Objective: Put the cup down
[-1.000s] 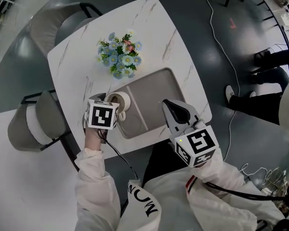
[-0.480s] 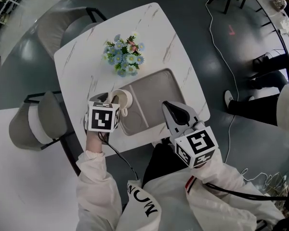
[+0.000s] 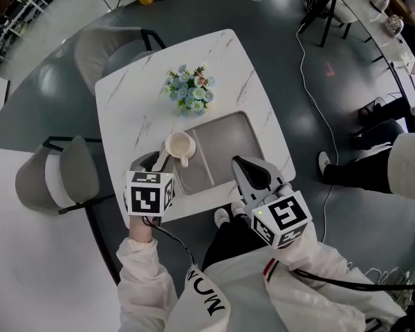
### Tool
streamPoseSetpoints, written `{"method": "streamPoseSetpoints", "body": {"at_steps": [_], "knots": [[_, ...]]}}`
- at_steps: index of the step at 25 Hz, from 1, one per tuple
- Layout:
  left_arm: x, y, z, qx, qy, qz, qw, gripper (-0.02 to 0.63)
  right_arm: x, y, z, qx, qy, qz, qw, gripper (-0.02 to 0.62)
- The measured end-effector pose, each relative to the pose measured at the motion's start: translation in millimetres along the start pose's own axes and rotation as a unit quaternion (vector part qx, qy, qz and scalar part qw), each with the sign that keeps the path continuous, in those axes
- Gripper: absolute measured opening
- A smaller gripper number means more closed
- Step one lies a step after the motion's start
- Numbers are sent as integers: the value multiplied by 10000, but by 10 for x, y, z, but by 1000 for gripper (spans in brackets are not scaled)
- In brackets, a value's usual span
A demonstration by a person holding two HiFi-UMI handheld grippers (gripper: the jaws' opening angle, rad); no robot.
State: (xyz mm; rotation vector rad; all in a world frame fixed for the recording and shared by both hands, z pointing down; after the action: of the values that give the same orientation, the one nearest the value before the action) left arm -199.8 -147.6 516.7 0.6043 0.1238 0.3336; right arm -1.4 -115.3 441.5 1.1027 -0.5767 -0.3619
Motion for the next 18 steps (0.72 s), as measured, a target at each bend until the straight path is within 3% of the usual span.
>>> {"method": "streamPoseSetpoints", "body": {"at_steps": [3,9,18], "knots": [[-4,-36,-291,363,-164,-144,9991,86,-128,-124,-98,74,-42,-101,9999,5],[122,-55,-874,934,-275,-380,9945,57,-338,-414,-325,204,-97,-305,9993,5],[351,-112,-1506,1840,-520,-536,9801,11,-563,-700,-574,484,-255,-529,9971,5]]}}
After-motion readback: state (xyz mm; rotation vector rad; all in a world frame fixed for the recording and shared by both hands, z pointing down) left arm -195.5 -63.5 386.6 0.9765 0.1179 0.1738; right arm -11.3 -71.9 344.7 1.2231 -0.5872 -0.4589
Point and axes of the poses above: the fingertips, and each gripper's own axes: z forward along the fingers, x to its right, y out of its underside, the point moved 2 cm from there along -z, backward along the fingers, and after that the axes turned 2 degrees about -z, right-handed, at the moved point
